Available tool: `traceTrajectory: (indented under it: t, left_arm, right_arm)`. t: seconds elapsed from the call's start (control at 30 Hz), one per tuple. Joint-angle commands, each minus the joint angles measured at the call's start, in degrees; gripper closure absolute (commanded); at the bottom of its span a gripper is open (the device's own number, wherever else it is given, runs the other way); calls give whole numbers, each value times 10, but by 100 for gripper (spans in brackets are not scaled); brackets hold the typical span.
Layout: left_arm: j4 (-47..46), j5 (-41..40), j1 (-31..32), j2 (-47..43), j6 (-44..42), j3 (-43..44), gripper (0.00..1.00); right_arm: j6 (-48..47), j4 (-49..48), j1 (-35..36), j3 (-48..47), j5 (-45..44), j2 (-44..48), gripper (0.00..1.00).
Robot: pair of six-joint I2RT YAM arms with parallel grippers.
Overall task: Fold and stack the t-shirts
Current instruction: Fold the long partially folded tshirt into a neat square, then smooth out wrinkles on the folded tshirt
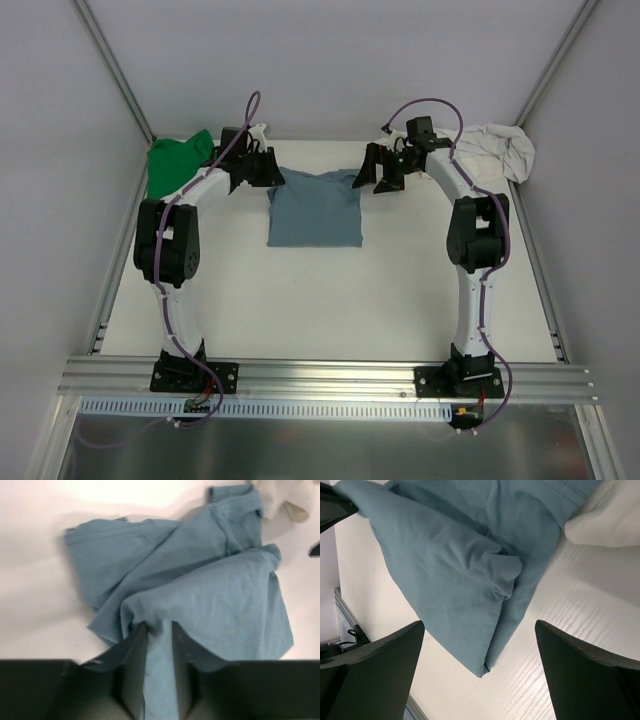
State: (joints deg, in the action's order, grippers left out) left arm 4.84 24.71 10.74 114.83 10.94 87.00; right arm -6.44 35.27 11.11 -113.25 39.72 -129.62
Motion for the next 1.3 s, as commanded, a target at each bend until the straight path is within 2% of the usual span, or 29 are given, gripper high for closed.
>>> traceTrajectory:
  t: [0.0,0.03,0.07,0.1,0.13,0.17,0.37,0.5,0.63,0.77,0.87,0.9,1.03,1.27]
  left_arm:
    - [-4,-47,-7,23,4,21,71]
    - [-6,-54,-7,35,7,20,62]
    - [-2,-61,-7,39,10,23,40]
    - [-1,-69,-7,46,11,22,38]
    - [-1,-71,-7,47,12,22,11]
    - [1,-75,-7,47,15,23,1]
    - [20,-70,-9,11,15,40,1]
    - [44,-50,-12,-52,33,31,1]
    - [51,0,-15,-108,52,13,1]
    - [70,109,-15,-136,89,19,1]
    - [154,129,-8,-119,72,41,1]
    - [166,105,-4,-116,61,35,1]
    - [140,104,2,-88,71,-3,1]
    - [129,89,34,21,81,73,1]
  right_arm:
    - [-2,2,-3,5,9,53,0]
    - [-3,4,-4,7,9,55,1]
    - [-4,3,-4,9,10,58,0]
    - [-5,4,-4,14,11,62,1]
    - [-5,3,-4,17,11,65,0]
    - [-5,3,-4,20,11,68,0]
    - [-1,2,-4,16,6,85,0]
    - [0,0,-2,15,7,99,1]
    - [-2,5,2,22,11,111,0]
    - [-15,12,12,50,8,126,0]
    - [-26,16,16,62,5,133,1]
    - [-29,16,17,67,5,136,1]
    - [-30,15,19,71,5,142,1]
    - [-29,16,22,73,5,155,1]
